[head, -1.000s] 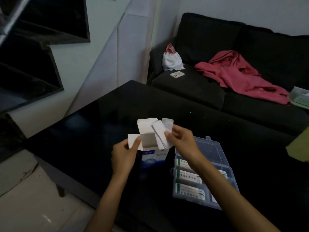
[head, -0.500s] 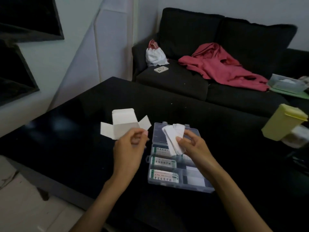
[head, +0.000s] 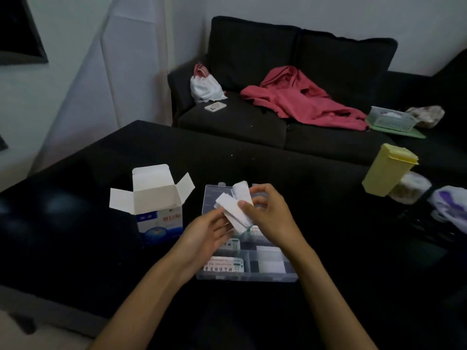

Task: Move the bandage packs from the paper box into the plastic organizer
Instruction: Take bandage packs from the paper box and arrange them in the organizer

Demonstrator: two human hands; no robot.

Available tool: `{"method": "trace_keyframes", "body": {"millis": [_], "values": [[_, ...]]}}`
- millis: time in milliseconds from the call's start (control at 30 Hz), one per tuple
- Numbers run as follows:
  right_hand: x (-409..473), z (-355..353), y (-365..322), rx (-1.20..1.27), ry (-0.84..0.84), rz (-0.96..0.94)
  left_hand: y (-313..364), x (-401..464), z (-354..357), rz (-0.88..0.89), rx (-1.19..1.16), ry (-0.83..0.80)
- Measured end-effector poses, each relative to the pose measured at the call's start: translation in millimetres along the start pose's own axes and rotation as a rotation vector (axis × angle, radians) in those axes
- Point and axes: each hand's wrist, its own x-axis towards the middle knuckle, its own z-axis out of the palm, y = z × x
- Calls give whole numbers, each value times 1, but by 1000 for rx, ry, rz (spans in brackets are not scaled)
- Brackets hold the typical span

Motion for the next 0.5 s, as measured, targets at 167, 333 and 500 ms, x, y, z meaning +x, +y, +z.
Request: {"method": "trace_keyframes", "body": {"millis": [167,333,500], "values": [[-6,5,22,-36,102,-113,-8,4,4,30,135,-7],[-12,6,32,-93,182,-106,-20,10,7,72,328,29],[-10,4,36,284,145,149,-17,15,9,114,407,127]]}}
